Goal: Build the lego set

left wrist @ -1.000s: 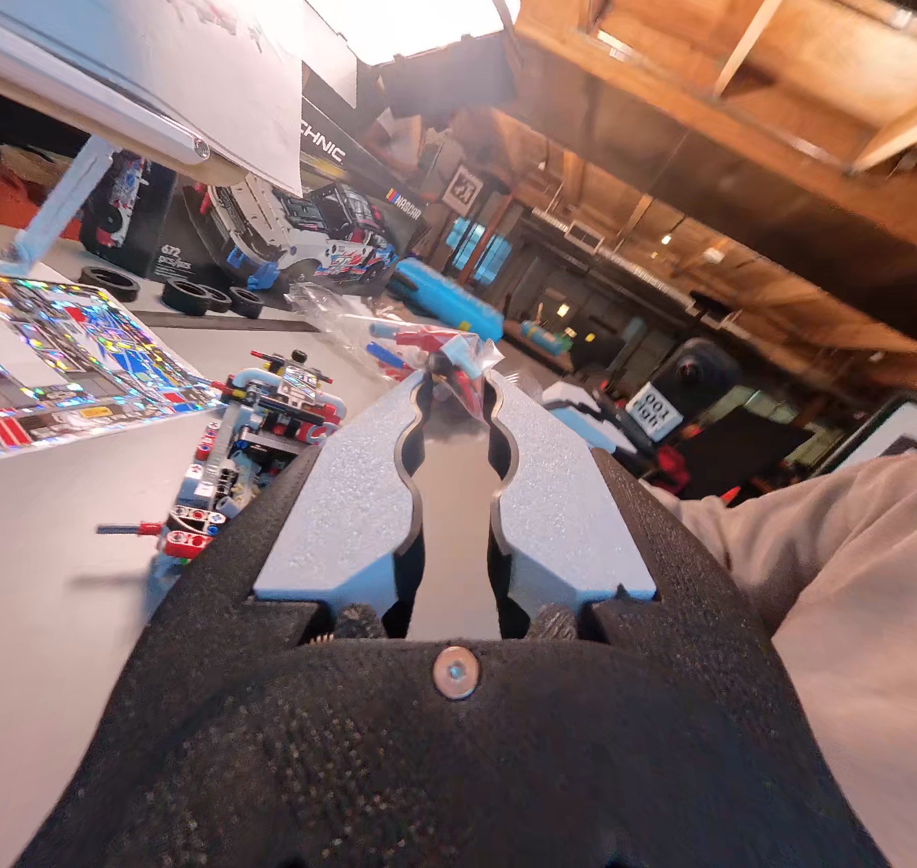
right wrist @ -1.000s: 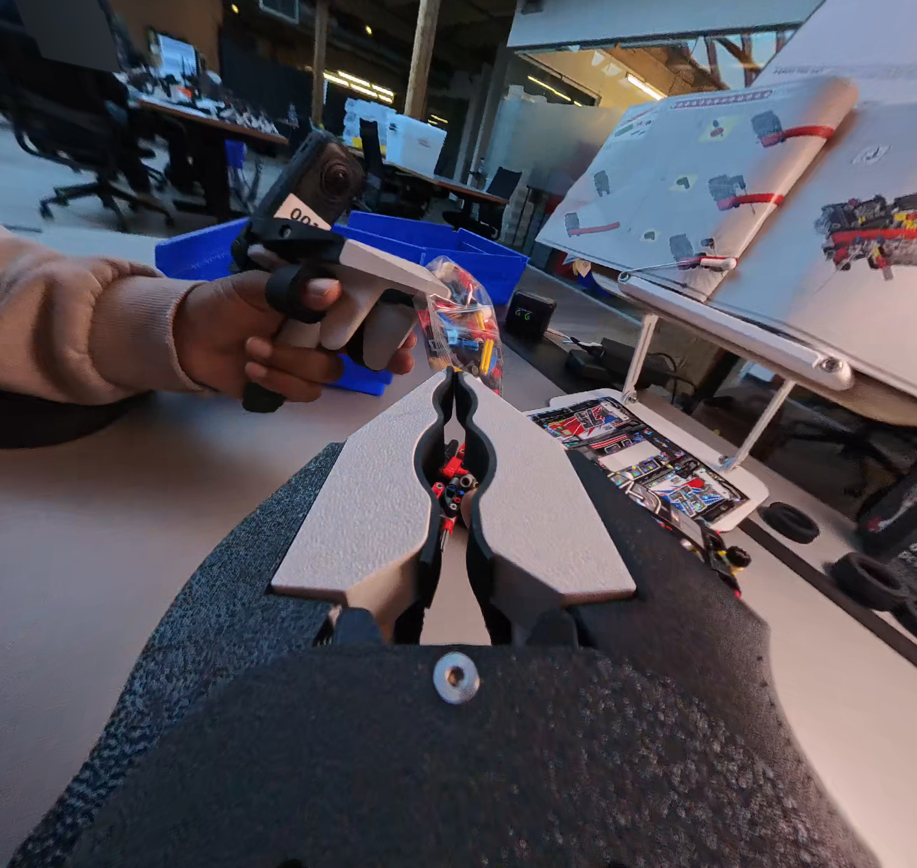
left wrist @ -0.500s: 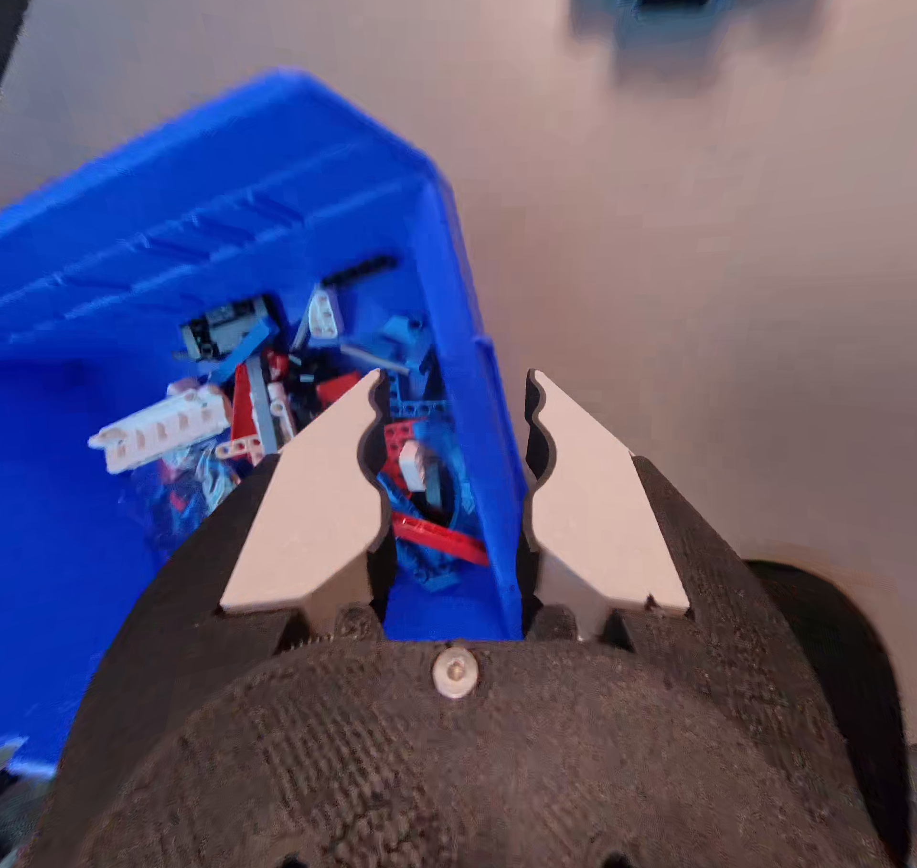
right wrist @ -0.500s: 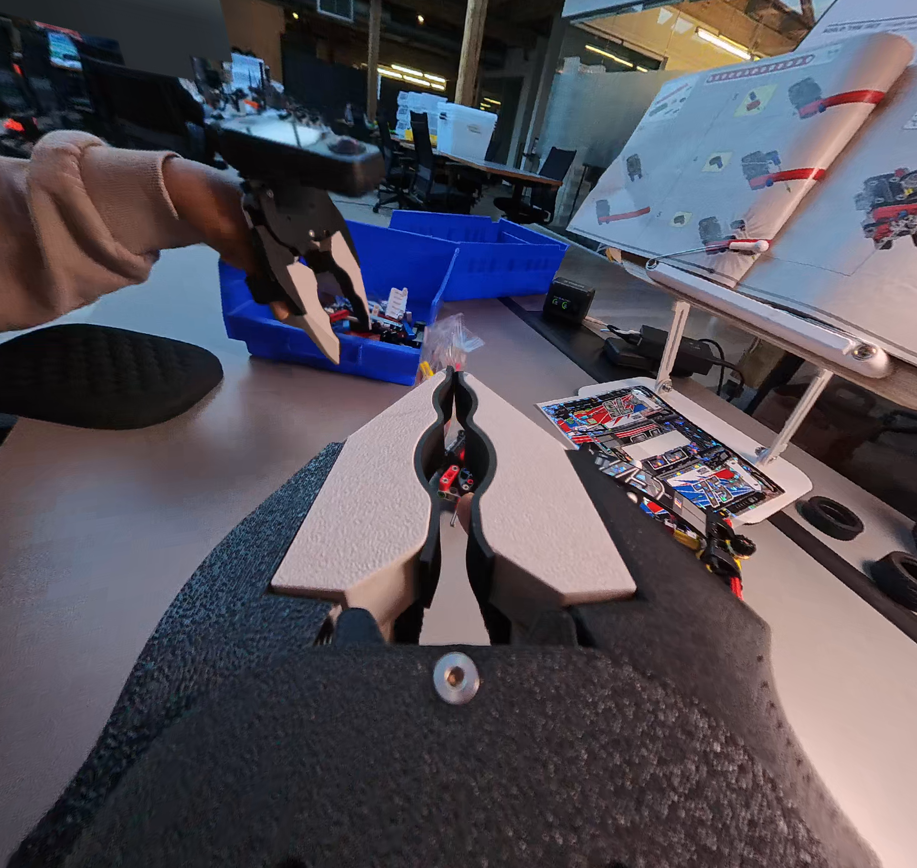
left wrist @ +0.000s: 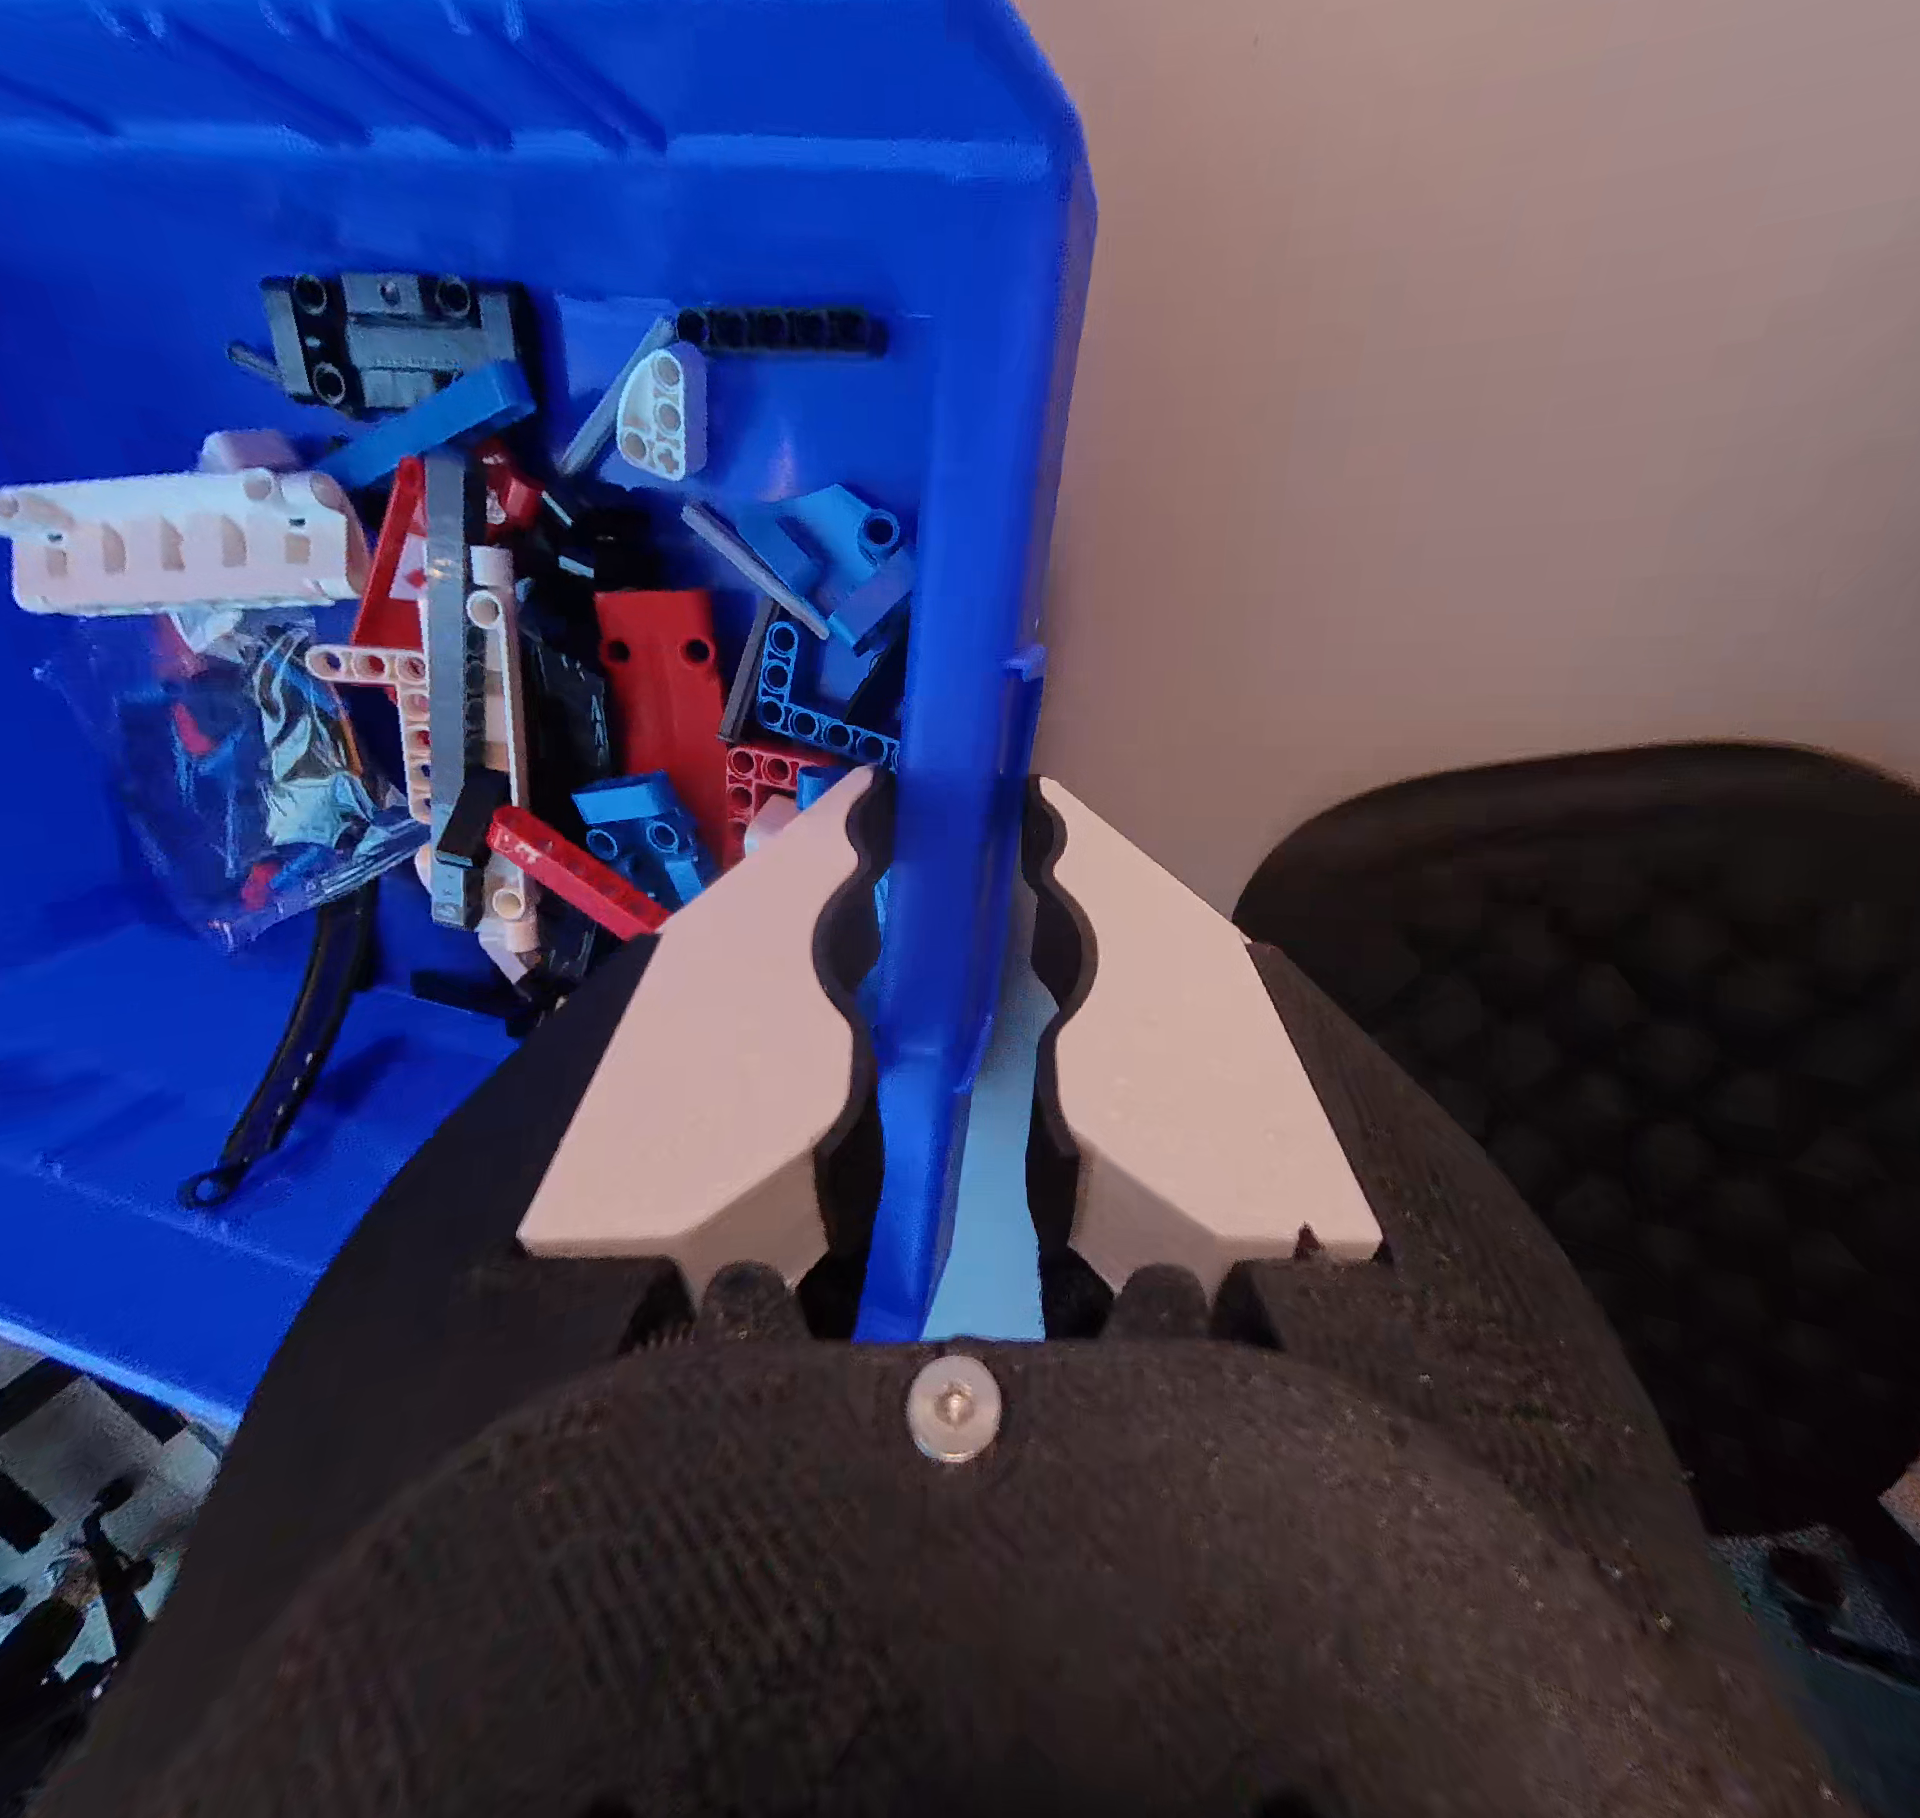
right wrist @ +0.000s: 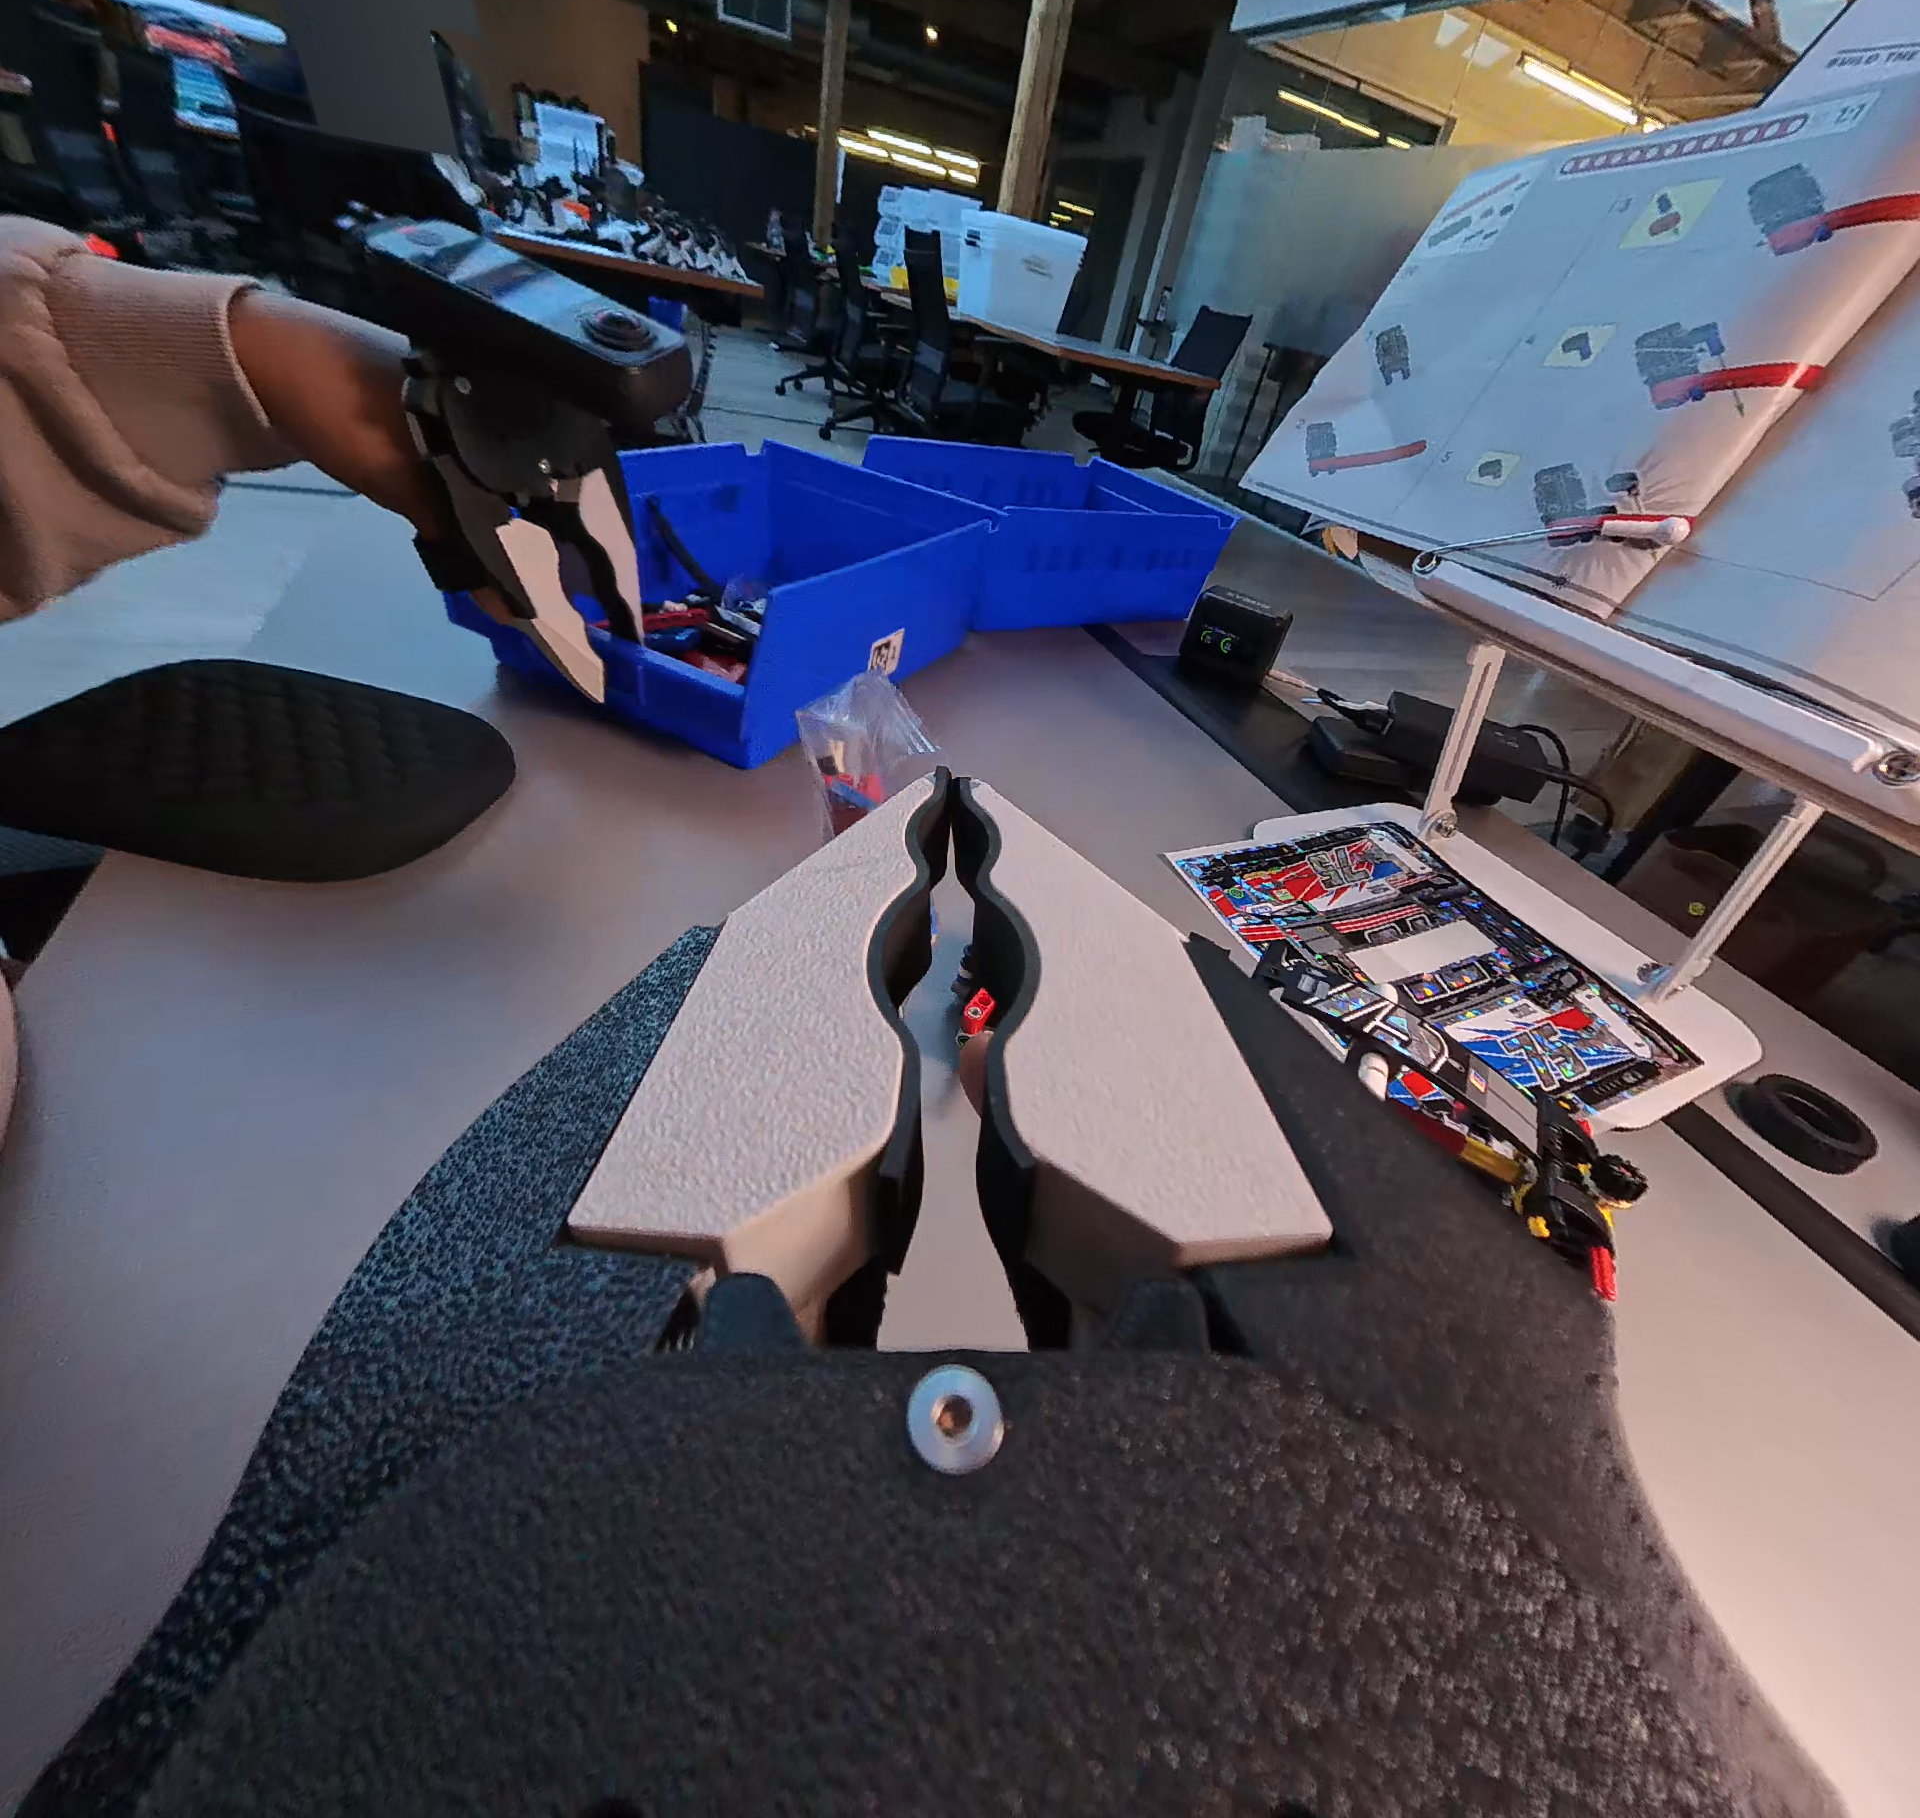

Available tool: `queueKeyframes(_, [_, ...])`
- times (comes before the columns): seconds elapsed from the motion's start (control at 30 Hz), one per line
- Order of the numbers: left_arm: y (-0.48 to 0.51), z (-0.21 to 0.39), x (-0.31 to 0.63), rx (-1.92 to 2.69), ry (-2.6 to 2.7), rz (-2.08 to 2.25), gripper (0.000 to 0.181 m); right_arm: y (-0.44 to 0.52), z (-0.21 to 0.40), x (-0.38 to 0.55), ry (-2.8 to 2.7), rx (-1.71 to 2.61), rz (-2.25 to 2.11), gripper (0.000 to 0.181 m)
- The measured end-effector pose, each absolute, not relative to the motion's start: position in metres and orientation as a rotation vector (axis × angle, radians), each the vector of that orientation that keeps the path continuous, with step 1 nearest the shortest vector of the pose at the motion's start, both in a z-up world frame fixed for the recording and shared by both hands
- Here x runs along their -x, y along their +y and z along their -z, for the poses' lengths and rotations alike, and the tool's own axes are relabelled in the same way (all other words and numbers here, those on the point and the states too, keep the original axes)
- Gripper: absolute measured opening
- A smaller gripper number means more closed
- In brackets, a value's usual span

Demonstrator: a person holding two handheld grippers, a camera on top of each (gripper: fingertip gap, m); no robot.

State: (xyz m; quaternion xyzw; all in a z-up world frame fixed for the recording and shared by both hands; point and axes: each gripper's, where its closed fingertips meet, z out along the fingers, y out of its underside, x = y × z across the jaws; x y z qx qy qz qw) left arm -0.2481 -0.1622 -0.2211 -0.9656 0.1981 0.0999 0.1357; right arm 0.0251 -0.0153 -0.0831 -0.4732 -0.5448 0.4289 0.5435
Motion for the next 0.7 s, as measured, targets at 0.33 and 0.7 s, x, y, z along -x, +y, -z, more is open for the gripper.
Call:
queueKeyframes(0.33, [-0.2,0.221,0.306,2.755,0.674,-0.32,0.024,-0.019,0.083,-0.02,-1.296,1.124,-1.014,0.0])
queueKeyframes(0.7, [-0.191,0.221,0.343,2.656,0.917,-0.226,0.023,-0.022,0.087,-0.013,-1.305,1.135,-1.001,0.0])
